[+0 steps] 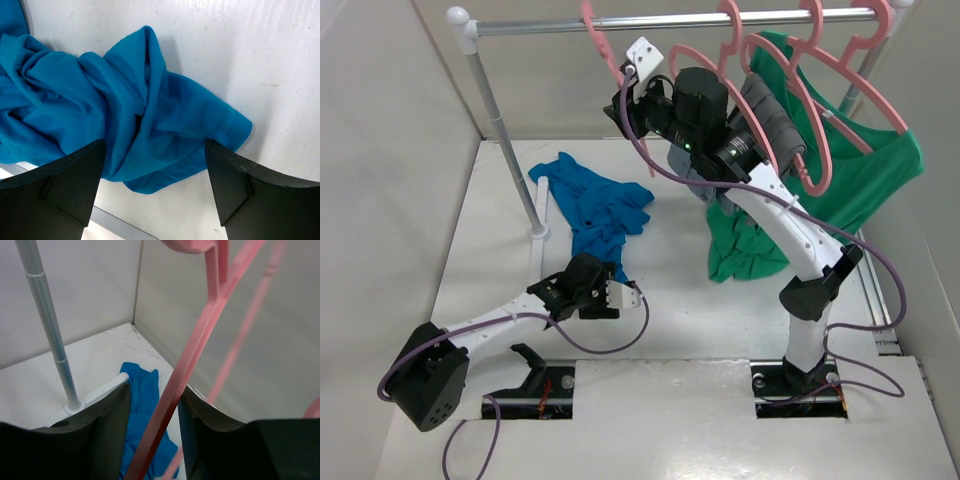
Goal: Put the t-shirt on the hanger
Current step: Grab a hanger with the right arm
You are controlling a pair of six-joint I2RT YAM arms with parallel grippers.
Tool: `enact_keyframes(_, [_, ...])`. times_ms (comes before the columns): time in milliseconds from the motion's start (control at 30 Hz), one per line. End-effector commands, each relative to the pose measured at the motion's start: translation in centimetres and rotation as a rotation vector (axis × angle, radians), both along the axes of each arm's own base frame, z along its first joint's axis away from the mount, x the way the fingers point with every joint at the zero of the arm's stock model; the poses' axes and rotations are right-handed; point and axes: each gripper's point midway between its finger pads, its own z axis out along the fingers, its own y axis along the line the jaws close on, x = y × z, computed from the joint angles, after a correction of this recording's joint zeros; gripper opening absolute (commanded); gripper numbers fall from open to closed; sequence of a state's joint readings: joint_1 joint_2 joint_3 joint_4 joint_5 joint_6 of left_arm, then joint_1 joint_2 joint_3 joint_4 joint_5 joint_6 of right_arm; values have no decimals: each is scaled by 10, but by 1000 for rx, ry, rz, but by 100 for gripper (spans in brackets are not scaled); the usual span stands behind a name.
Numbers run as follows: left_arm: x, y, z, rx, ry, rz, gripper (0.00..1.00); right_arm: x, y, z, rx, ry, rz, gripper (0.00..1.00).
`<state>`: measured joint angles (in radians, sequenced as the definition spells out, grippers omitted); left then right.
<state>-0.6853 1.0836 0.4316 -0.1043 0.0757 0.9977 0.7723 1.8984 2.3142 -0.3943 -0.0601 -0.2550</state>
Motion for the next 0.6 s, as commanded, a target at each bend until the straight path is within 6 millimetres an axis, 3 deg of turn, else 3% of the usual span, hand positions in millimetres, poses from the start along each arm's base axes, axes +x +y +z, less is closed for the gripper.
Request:
enact_keyframes(0, [-4, 8, -5, 30, 5, 4, 78, -18, -10, 44, 89, -88, 36, 22])
enact_keyframes(33, [-4, 8, -5, 30, 5, 4, 78, -20, -12, 49, 103, -102, 36, 18])
enact_keyframes(67, [-4, 8, -5, 30, 5, 4, 78, -25, -10, 52, 111, -110, 45, 6])
enact_keyframes(133, [-4, 8, -5, 30, 5, 4, 78, -33, -10, 59, 126, -139, 55, 0])
enact_keyframes(233, [-3, 9, -5, 35, 1, 10, 78, -36, -12, 66, 126, -173, 67, 0])
enact_keyframes(400, [-1, 12, -5, 48, -9, 22, 78, -61, -9, 96, 148, -255, 178, 0])
enact_keyframes(567, [19, 7, 21, -36, -33, 123, 76, -87, -11, 104, 151, -274, 258, 0])
